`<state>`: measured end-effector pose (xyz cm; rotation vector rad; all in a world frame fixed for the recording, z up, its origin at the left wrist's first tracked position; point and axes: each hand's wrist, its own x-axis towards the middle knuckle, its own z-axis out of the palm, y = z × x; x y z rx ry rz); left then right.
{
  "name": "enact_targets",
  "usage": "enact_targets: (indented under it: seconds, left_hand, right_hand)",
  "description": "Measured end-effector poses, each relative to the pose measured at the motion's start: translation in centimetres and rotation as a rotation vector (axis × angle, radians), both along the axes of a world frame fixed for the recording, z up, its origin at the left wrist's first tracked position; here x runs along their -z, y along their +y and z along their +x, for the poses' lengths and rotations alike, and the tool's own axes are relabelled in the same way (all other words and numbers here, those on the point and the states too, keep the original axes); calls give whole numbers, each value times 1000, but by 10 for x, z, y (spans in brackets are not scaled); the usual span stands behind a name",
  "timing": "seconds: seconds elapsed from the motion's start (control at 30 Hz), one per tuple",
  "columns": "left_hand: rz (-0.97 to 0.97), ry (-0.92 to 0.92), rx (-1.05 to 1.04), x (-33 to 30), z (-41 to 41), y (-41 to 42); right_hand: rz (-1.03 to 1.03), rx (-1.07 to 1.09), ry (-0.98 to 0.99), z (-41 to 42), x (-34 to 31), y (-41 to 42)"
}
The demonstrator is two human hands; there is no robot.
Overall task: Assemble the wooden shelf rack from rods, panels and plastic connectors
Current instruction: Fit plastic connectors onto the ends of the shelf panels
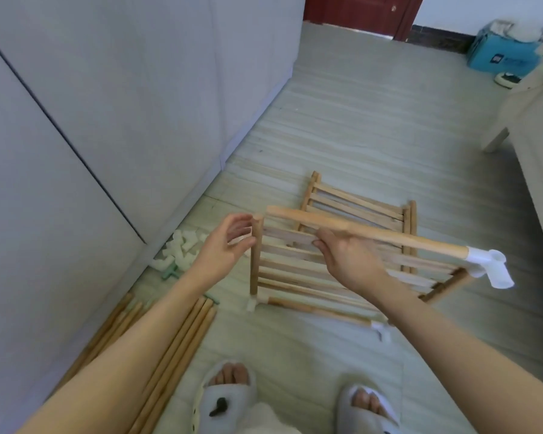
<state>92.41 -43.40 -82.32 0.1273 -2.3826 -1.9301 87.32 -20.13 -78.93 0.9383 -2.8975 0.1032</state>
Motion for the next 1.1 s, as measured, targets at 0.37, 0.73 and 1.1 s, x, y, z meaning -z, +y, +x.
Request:
enact_targets:
  seconds: [0.37, 0.73, 1.1]
  left_hand:
    - [-1042, -552, -73, 146, -3, -85]
    - [-1490, -555, 22, 181, -35, -58]
    - [-324, -382, -335, 134, -13, -37]
  right_hand:
    - [-134, -25, 226, -16, 21, 3]
    - [-140, -29, 163, -18, 22, 0]
    - [-135, -24, 163, -10, 17, 0]
